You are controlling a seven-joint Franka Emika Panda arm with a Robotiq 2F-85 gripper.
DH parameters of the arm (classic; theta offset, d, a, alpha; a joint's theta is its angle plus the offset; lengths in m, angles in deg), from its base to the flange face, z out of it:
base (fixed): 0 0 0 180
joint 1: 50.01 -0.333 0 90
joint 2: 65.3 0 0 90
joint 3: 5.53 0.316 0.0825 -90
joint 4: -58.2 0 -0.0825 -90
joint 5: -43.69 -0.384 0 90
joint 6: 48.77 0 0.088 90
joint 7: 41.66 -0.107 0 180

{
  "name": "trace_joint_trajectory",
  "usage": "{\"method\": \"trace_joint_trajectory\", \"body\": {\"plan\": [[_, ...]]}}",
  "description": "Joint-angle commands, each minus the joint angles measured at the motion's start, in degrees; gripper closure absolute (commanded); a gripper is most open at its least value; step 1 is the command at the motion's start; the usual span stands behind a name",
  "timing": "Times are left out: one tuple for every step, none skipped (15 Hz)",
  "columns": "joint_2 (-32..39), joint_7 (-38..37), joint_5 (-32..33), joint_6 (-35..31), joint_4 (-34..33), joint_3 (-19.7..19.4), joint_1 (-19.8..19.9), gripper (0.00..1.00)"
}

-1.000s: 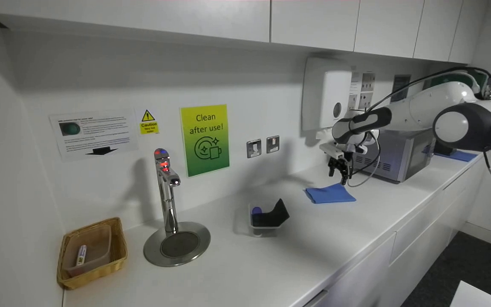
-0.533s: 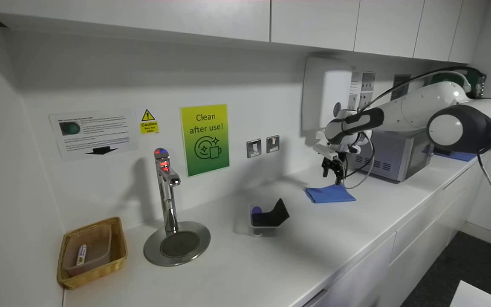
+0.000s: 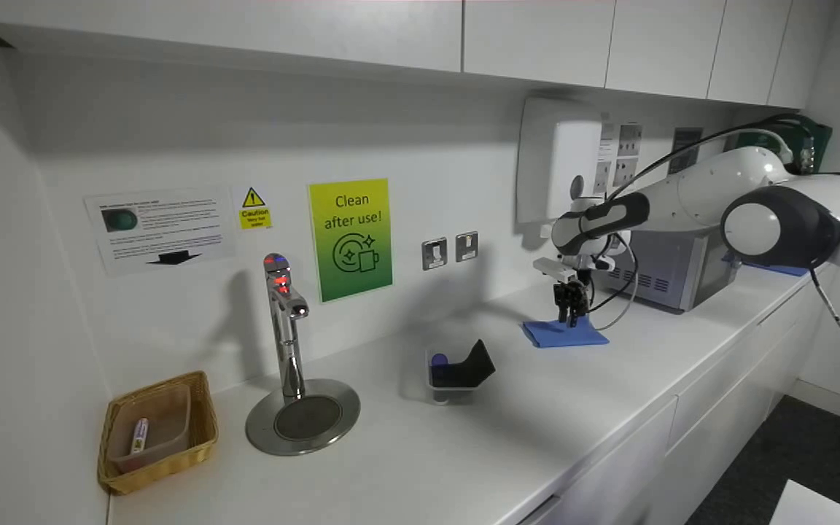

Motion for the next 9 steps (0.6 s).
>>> {"method": "trace_joint_trajectory", "body": {"plan": [[1.74,0.82,-0.23,2.76,-2.78,-1.94,-1.34,0.91],[2.1,0.8,-0.19,2.66,-2.92,-2.12,-1.47,1.0],[2.25,0.77,-0.1,2.6,-2.92,-2.29,-1.63,1.0],[2.47,0.77,0.01,2.41,-3.0,-2.44,-1.75,1.0],[2.66,0.74,0.12,2.28,-3.03,-2.6,-1.91,1.0],[2.96,0.69,0.23,2.06,-3.13,-2.78,-2.05,1.0],[3.24,0.53,0.4,1.9,-3.18,-2.95,-2.19,1.0],[3.45,0.6,0.42,1.86,-3.17,-2.99,-2.21,1.0],[3.56,0.55,0.52,1.79,-3.11,-3.06,-2.3,1.0]]}}
